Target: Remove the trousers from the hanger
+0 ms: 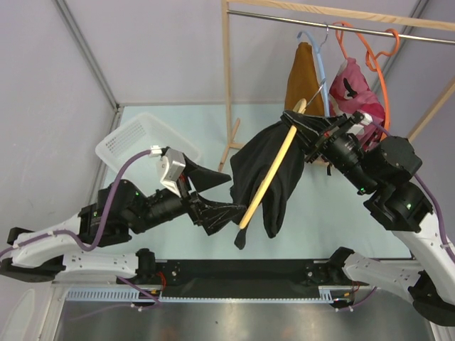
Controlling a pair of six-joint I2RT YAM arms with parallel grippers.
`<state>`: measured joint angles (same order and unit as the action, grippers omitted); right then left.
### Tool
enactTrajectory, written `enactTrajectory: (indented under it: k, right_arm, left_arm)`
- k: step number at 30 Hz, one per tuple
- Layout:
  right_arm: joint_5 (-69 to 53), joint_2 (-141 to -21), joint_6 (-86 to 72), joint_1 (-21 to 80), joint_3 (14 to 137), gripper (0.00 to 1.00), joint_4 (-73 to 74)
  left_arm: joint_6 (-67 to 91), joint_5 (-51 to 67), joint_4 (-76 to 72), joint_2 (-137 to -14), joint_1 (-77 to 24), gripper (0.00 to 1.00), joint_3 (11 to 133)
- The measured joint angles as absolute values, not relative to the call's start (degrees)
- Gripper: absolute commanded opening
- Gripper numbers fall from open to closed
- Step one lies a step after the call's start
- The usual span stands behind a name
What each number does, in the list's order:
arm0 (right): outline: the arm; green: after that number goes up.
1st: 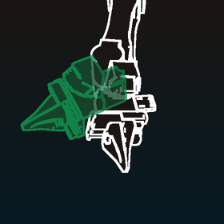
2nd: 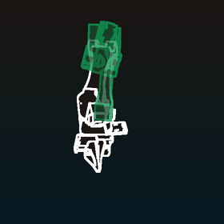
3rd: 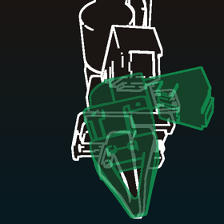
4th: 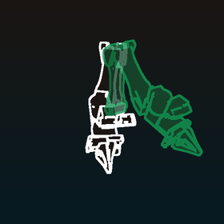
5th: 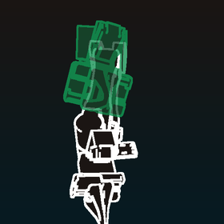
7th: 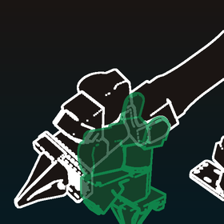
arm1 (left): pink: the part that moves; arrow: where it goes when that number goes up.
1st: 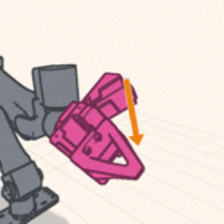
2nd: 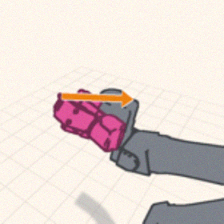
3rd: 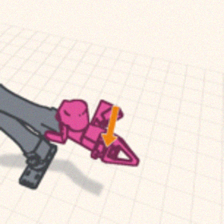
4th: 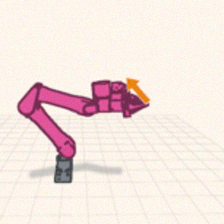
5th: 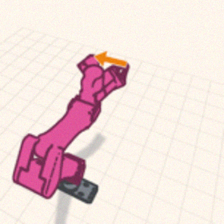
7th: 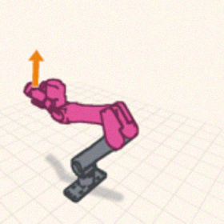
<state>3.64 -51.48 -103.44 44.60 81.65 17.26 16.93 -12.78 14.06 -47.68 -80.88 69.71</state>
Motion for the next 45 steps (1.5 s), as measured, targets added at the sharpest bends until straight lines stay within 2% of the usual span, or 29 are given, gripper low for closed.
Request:
enactTrajectory:
  k: [8, 15, 23, 27, 29, 31, 37, 45]
  right_arm:
    - [4.34, -51.68, -103.55, 44.49, 82.21, 0.00, 15.16]
    - [4.51, -51.68, -103.57, 44.49, 82.21, 0.00, 14.72]
    - [1.91, -51.75, -104.64, 44.42, 82.35, 0.00, 13.74]
    - [-0.91, -52.18, -105.01, 44.40, 82.67, 0.00, 12.19]
    - [-2.15, -52.62, -105.03, 44.40, 83.00, 0.00, 11.22]
    - [-3.31, -52.86, -105.06, 44.40, 83.07, 0.00, 10.50]
    - [-5.72, -52.95, -105.84, 44.31, 83.07, 0.00, 9.45]
    - [-6.79, -53.06, -105.91, 44.01, 83.07, 0.00, 8.71]
  left_arm:
    - [16.86, -13.13, 11.14, -52.45, -81.91, 1.00, 69.60]
    - [14.39, -21.04, 9.02, -55.29, -83.50, 0.99, 69.54]
    - [9.89, -26.50, 8.14, -55.18, -83.50, 0.83, 69.41]
    - [9.32, -28.75, 8.19, -54.87, -83.50, 0.81, 69.32]
    - [8.86, -29.89, 8.19, -54.87, -83.50, 0.83, 69.32]
    - [8.45, -30.44, 8.23, -55.11, -83.50, 0.89, 69.36]
    - [7.31, -34.26, 9.47, -58.33, -83.74, 0.89, 70.74]
    - [5.19, -42.06, 10.94, -60.82, -84.16, 1.00, 71.83]
